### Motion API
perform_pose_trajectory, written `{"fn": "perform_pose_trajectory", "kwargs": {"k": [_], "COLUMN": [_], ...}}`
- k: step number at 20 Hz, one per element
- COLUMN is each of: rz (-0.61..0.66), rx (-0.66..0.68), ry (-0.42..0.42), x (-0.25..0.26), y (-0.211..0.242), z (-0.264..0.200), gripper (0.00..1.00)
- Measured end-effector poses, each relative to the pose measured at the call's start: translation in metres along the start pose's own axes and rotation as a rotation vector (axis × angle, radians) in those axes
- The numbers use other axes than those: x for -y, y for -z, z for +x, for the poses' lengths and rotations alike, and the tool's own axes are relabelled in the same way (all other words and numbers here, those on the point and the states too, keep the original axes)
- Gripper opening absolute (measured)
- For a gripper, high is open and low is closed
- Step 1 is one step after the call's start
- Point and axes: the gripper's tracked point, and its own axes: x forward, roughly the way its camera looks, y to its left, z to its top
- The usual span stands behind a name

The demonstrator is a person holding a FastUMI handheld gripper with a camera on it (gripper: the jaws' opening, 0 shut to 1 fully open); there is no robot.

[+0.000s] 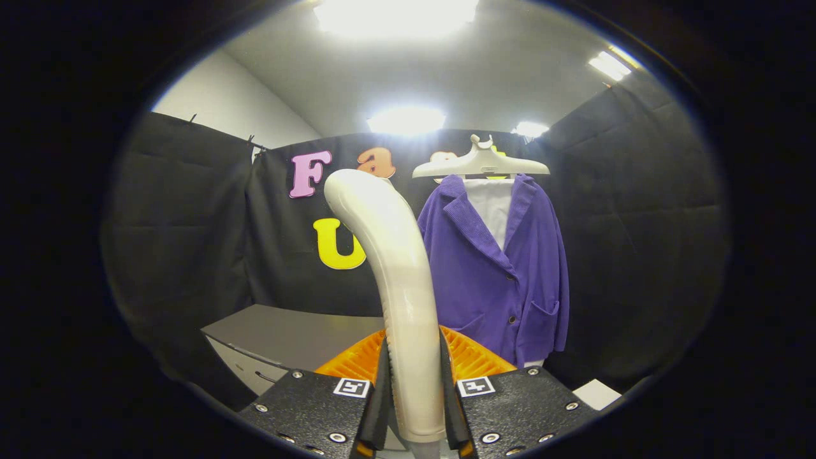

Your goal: Iron the clothes twice with a garment steamer, once on the left side and once on the right side.

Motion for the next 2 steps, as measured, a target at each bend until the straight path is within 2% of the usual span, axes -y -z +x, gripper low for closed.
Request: {"fn": "perform_pose_trajectory", "kwargs": {"k": [2], "rz": [-0.009], "rx": [-0.010], "ry": [0.004], "x": [-0.0103], "y": [0.0044], "z": [0.0122], "gripper": [0.35]}}
